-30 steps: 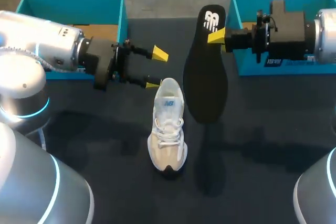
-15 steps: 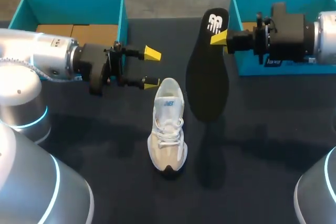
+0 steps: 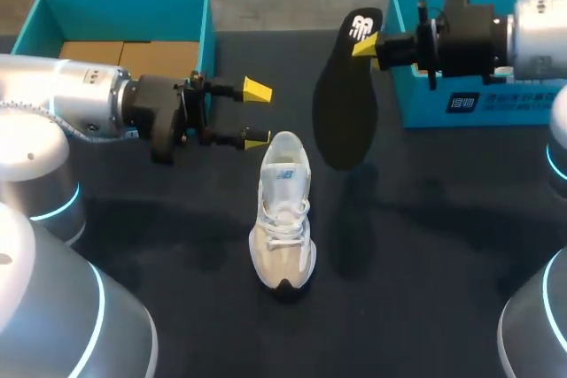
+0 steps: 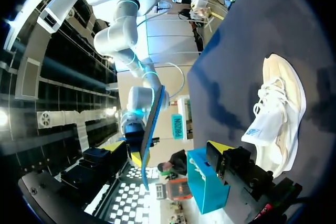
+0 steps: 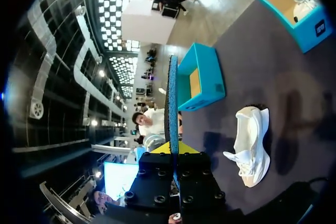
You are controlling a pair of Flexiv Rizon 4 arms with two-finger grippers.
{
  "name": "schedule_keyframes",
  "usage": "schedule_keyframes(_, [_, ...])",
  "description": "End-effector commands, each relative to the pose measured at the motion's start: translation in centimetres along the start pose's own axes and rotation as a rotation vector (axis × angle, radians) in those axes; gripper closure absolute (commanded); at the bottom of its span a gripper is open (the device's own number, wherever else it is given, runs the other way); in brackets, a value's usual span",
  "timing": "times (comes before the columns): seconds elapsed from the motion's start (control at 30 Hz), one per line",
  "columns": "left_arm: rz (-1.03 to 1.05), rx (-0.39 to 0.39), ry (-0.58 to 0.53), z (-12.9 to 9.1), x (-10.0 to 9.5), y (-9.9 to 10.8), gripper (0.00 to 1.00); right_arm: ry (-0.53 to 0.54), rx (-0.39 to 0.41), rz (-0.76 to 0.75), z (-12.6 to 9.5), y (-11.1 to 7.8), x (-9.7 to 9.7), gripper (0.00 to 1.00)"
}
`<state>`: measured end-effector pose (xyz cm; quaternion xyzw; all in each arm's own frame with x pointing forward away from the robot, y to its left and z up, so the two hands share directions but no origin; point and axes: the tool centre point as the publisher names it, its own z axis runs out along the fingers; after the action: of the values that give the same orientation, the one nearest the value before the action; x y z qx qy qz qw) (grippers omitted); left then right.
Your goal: Take the shoe out of the shoebox, open the shoe tongue, remove and reinsert the insole, then place the shoe into the shoebox
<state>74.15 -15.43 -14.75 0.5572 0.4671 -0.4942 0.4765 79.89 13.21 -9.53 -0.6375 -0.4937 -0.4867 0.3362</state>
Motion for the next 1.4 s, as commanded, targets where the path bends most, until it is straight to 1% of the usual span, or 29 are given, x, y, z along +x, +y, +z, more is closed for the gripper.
schedule_keyframes(0.03, [0.007,-0.003,-0.005,0.0,0.3,0.1,0.00,-0.017,0.031,0.021,4.0,2.0,0.0,1.00])
schedule_keyframes(0.17, [0.022,-0.019,-0.024,0.1,0.6,0.4,0.00,-0.025,0.055,0.036,5.6,1.9,0.1,1.00])
schedule_keyframes(0.27, [0.033,-0.033,-0.039,0.2,0.6,0.6,0.00,-0.021,0.059,0.047,6.4,1.8,-0.1,1.00])
schedule_keyframes(0.43, [0.057,-0.059,-0.048,0.5,0.6,1.0,0.00,-0.011,0.076,0.075,7.9,1.0,-0.4,1.00])
schedule_keyframes(0.5, [0.067,-0.083,-0.046,0.5,0.6,1.3,0.00,-0.003,0.081,0.082,8.4,0.7,-0.5,1.00])
schedule_keyframes(0.7, [0.078,-0.093,-0.053,0.6,0.5,1.9,0.00,0.021,0.106,0.099,9.4,-1.0,-0.8,1.00])
schedule_keyframes(0.93, [0.087,-0.101,-0.055,0.4,0.6,2.4,0.00,0.028,0.117,0.123,9.8,-2.5,-1.4,1.00])
schedule_keyframes(0.97, [0.091,-0.106,-0.058,0.4,0.6,2.5,0.04,0.028,0.119,0.125,9.9,-2.6,-1.4,1.00])
schedule_keyframes(1.0, [0.092,-0.107,-0.059,0.4,0.6,2.6,0.13,0.029,0.116,0.130,9.9,-2.6,-1.4,1.00])
schedule_keyframes(1.03, [0.093,-0.107,-0.061,0.4,0.6,2.6,0.14,0.029,0.114,0.131,9.9,-2.7,-1.4,1.00])
schedule_keyframes(1.1, [0.096,-0.103,-0.066,0.5,0.6,2.6,0.20,0.031,0.111,0.133,9.9,-2.7,-1.5,1.00])
schedule_keyframes(1.13, [0.097,-0.102,-0.065,0.6,0.6,2.6,0.25,0.031,0.111,0.134,9.9,-2.7,-1.5,1.00])
schedule_keyframes(1.2, [0.098,-0.099,-0.063,0.7,0.7,2.5,0.40,0.030,0.109,0.134,9.9,-2.6,-1.6,1.00])
schedule_keyframes(1.23, [0.097,-0.098,-0.063,0.7,0.8,2.5,0.44,0.029,0.109,0.133,9.9,-2.5,-1.6,1.00])
schedule_keyframes(1.27, [0.093,-0.095,-0.063,0.6,0.8,2.4,0.46,0.027,0.110,0.133,9.9,-2.4,-1.6,1.00])
schedule_keyframes(1.3, [0.091,-0.095,-0.063,0.6,0.9,2.4,0.55,0.026,0.110,0.133,9.9,-2.3,-1.6,1.00])
schedule_keyframes(1.37, [0.090,-0.096,-0.064,0.6,1.0,2.4,0.62,0.026,0.113,0.131,10.0,-2.1,-1.6,1.00])
schedule_keyframes(1.4, [0.089,-0.096,-0.065,0.6,1.0,2.4,0.62,0.026,0.114,0.130,10.0,-2.0,-1.6,1.00])
